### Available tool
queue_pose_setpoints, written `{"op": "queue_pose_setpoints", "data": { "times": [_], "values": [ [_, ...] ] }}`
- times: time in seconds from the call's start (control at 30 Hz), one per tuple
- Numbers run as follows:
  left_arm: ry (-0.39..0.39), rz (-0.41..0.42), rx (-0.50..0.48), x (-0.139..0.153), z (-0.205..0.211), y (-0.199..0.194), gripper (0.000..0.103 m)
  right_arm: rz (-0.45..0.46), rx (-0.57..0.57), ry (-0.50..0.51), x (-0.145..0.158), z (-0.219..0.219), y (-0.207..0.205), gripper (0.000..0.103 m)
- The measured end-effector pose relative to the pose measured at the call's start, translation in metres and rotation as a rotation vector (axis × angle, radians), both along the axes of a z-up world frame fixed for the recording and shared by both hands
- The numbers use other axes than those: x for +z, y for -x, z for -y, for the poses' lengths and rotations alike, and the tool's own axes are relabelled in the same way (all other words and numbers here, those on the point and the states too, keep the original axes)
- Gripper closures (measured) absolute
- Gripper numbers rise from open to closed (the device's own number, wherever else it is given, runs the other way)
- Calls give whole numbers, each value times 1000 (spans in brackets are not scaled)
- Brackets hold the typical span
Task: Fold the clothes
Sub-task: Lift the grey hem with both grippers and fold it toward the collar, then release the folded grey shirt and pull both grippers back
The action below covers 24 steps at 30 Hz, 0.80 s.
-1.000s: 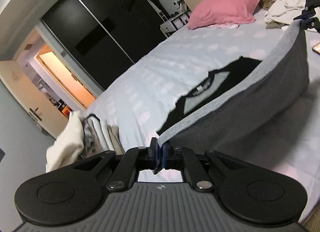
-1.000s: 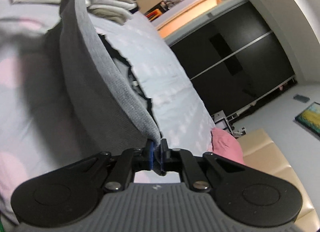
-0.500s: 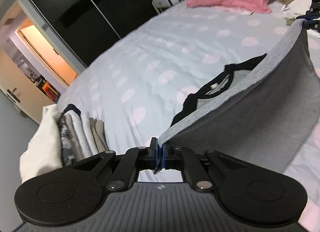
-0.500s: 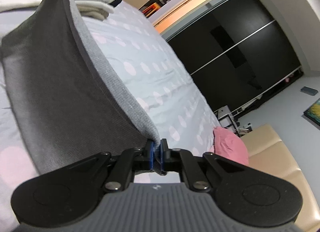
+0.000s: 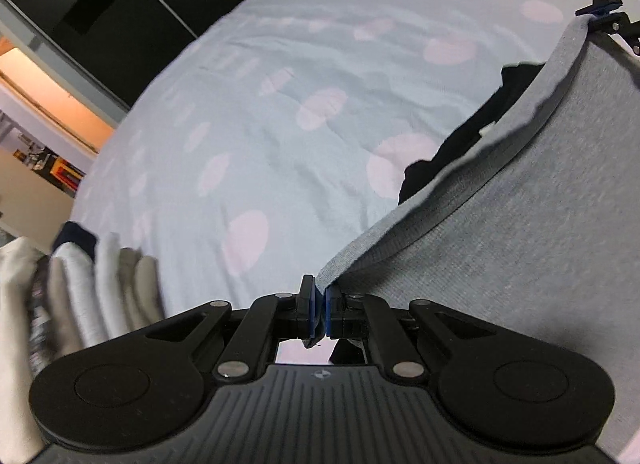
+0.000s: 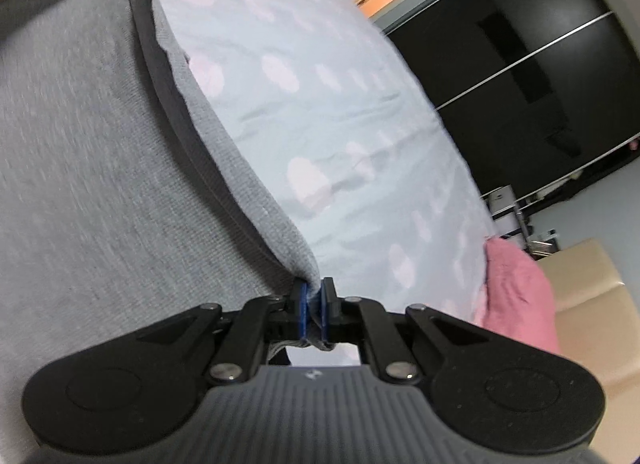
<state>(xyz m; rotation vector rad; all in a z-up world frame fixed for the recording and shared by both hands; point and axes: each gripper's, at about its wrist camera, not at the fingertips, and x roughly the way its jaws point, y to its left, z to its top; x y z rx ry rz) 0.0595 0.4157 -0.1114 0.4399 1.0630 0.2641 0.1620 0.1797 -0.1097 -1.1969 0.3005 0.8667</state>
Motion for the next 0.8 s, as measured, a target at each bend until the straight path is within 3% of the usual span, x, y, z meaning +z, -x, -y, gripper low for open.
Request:
{"op": "queue_pose_setpoints", "data": {
  "times": [0.17, 0.3, 0.37, 0.53, 0.8],
  "values": [
    [55, -36, 10, -27, -16, -12, 97, -106, -60, -50, -14, -6, -24, 95],
    [113, -7, 50, -32, -29, -14, 90, -205, -126, -115, -19, -8, -44, 92],
    [130, 27, 99, -29, -37, -15, 83, -255, -159, -148, -21, -9, -53, 89],
    [188, 93, 215, -21, -55, -17, 83, -359, -270, -239, -21, -9, -75, 75],
    [207, 170, 291, 12, -56, 8, 78, -445, -457, -366, -2, 9, -93, 74]
  ]
}}
